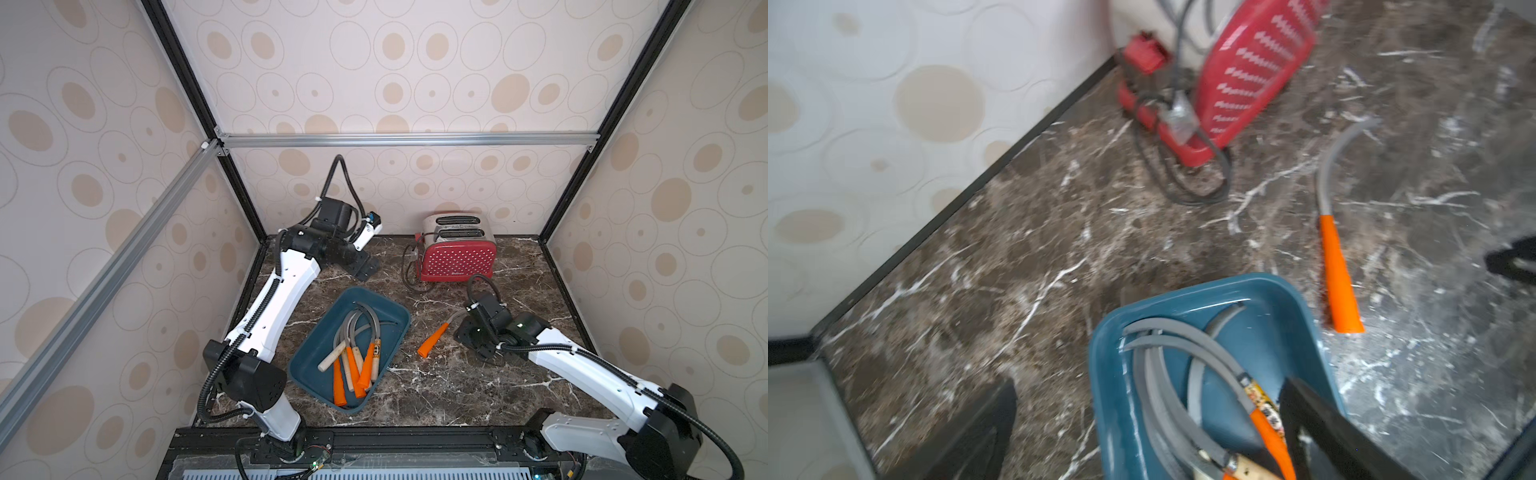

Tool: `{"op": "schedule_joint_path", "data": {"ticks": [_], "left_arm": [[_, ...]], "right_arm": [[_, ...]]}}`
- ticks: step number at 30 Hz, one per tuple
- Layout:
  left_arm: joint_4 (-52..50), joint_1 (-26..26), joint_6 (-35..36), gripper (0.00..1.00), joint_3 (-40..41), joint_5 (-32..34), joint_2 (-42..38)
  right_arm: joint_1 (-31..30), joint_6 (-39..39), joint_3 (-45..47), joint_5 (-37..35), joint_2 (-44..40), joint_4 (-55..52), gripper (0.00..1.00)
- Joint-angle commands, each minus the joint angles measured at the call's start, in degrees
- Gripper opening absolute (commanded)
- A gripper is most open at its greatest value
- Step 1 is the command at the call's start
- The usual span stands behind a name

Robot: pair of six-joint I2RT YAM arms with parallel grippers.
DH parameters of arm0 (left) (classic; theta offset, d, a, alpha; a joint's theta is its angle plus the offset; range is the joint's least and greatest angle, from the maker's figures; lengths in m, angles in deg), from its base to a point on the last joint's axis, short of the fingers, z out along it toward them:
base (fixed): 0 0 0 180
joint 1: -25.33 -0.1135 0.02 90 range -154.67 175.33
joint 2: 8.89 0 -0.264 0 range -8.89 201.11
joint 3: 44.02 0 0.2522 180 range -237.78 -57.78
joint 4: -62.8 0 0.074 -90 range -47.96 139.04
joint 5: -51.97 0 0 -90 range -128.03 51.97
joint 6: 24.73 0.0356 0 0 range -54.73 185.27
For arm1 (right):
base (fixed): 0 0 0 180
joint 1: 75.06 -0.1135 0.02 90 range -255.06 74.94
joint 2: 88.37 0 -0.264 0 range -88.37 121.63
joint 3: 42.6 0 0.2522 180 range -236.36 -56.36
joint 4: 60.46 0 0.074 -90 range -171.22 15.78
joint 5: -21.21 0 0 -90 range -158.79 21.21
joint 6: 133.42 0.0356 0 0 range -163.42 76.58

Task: Put small sickles into storage boxes
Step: Pick up the sickle at the center of the board.

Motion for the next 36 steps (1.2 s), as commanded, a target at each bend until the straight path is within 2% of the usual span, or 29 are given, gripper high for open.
{"op": "schedule_joint_path", "data": {"ticks": [1,4,9,17,22,28,36], "left_arm": [[-5.07,5.29,3.69,0.99,-1.73,0.23,2.50],[-6.28,9.82,3.45,0.99,-4.65,1.14,7.13],[-5.85,14.51,0.77,0.99,-7.53,-0.11,14.37],[-0.23,18.95,-4.70,0.99,-7.49,-1.53,21.12],[0.20,23.40,-4.57,0.99,-7.67,1.30,24.59],[1.13,25.47,-7.21,0.98,-8.54,2.89,29.19],[2.99,27.08,-8.33,0.97,-7.18,9.39,32.70]], "right_arm": [[4.65,-2.40,0.08,0.20,-5.62,-3.67,0.51],[8.24,-3.81,-0.54,0.75,-9.40,-5.95,0.51],[11.03,-4.83,-2.79,-1.42,-15.60,-8.35,0.51],[11.94,-5.99,-3.46,-1.46,-18.19,-10.87,0.51],[12.24,-6.31,-3.60,-3.32,-21.30,-12.75,0.50],[12.44,-7.27,-3.45,-3.08,-21.54,-14.17,0.50],[12.58,-8.64,-3.25,-2.65,-20.85,-14.09,0.50]]}}
